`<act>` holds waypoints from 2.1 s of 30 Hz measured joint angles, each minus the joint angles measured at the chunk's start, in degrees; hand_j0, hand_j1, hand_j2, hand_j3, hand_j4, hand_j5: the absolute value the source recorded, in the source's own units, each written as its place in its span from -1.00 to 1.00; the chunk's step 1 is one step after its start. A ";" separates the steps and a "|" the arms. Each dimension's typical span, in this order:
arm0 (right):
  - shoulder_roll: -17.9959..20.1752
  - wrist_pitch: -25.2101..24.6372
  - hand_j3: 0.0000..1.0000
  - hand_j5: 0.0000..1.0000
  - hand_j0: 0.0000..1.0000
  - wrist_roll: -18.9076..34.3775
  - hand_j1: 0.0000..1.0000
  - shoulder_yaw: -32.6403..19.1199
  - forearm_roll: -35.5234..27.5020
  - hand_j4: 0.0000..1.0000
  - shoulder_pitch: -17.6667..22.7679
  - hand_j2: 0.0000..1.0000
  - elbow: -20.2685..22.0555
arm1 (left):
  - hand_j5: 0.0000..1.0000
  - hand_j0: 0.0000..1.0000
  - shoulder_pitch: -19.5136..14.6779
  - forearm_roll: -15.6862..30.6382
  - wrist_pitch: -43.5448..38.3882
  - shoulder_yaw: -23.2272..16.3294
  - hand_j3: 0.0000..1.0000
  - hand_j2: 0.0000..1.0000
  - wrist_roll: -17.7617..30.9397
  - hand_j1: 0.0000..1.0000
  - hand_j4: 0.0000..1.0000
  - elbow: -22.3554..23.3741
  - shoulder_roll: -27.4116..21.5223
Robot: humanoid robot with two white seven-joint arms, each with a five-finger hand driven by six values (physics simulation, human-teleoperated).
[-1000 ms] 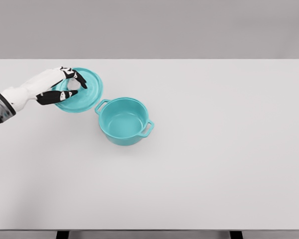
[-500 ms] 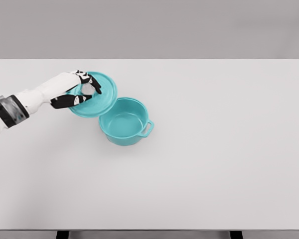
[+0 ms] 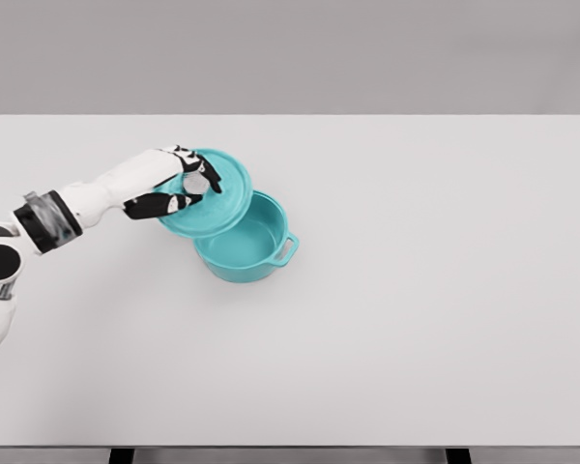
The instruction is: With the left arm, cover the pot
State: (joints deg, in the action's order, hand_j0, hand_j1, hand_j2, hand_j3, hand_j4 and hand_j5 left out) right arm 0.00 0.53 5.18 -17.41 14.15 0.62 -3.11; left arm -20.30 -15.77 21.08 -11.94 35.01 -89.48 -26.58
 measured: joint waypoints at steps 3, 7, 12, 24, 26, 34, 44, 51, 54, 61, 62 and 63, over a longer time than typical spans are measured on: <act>0.00 0.00 1.00 1.00 1.00 0.00 1.00 0.00 0.00 1.00 0.00 1.00 0.01 | -0.01 -0.01 0.09 -0.06 -0.02 -0.70 -0.01 -0.01 0.00 -0.01 -0.01 -0.39 0.38; 0.00 0.00 1.00 1.00 1.00 0.00 1.00 0.00 0.00 1.00 0.00 1.00 0.02 | -0.01 -0.01 0.97 -0.10 -0.02 -1.18 -0.01 -0.01 0.01 -0.01 -0.01 -1.61 0.78; 0.00 0.00 1.00 1.00 1.00 0.00 1.00 0.00 0.00 1.00 0.00 1.00 0.01 | -0.01 -0.01 1.41 -0.14 -0.03 -1.85 -0.01 -0.01 0.00 -0.01 -0.01 -2.92 1.17; 0.00 0.00 1.00 1.00 1.00 0.00 1.00 0.00 0.00 1.00 0.00 1.00 0.01 | -0.01 -0.01 1.58 -0.94 -0.17 -3.62 -0.01 -0.01 0.00 -0.01 -0.01 -3.44 2.74; 0.00 0.00 1.00 1.00 1.00 0.00 1.00 0.00 0.00 1.00 0.00 1.00 0.01 | -0.01 -0.01 1.32 -1.06 -0.22 -4.26 -0.01 -0.01 0.00 -0.01 -0.01 -3.21 2.93; 0.00 0.00 1.00 1.00 1.00 0.00 1.00 0.00 0.00 1.00 0.00 1.00 0.00 | 0.00 0.00 0.97 -1.19 -0.30 -5.11 0.00 0.00 0.00 0.00 0.00 -2.03 3.13; 0.00 0.00 1.00 1.00 1.00 0.00 1.00 0.00 0.00 1.00 0.00 1.00 -0.01 | 0.00 0.00 0.79 -1.21 -0.31 -5.21 0.00 0.00 0.00 0.00 0.00 -0.25 3.14; 0.00 0.00 1.00 1.00 1.00 0.00 1.00 0.00 0.00 1.00 0.00 1.00 0.00 | 0.00 0.00 0.70 -1.21 -0.31 -5.22 0.00 0.00 0.00 0.00 0.00 0.82 3.14; 0.00 0.00 1.00 1.00 1.00 0.00 1.00 0.00 0.00 1.00 0.00 1.00 0.01 | 0.01 0.01 0.62 -1.21 -0.32 -5.22 0.01 0.01 0.00 0.01 0.01 1.15 3.23; 0.00 0.00 1.00 1.00 1.00 0.00 1.00 0.00 0.00 1.00 0.00 1.00 0.00 | 0.03 0.03 0.62 -1.77 -0.32 -5.22 0.03 0.03 0.01 0.03 0.03 1.34 3.78; 0.00 0.00 1.00 1.00 1.00 0.00 1.00 0.00 0.00 1.00 0.00 1.00 0.00 | 0.03 0.03 0.62 -1.83 -0.32 -5.23 0.03 0.03 0.01 0.03 0.03 1.34 3.84; 0.00 0.00 1.00 1.00 1.00 0.00 1.00 0.00 0.00 1.00 0.00 1.00 0.01 | 0.03 0.03 0.62 -1.88 -0.32 -5.23 0.03 0.03 0.01 0.03 0.03 1.35 3.88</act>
State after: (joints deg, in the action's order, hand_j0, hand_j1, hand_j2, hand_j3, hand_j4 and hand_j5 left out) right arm 0.00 0.53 5.18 -17.41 14.15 0.62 -3.10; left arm -19.69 -17.65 20.76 -17.17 35.02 -88.13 -22.70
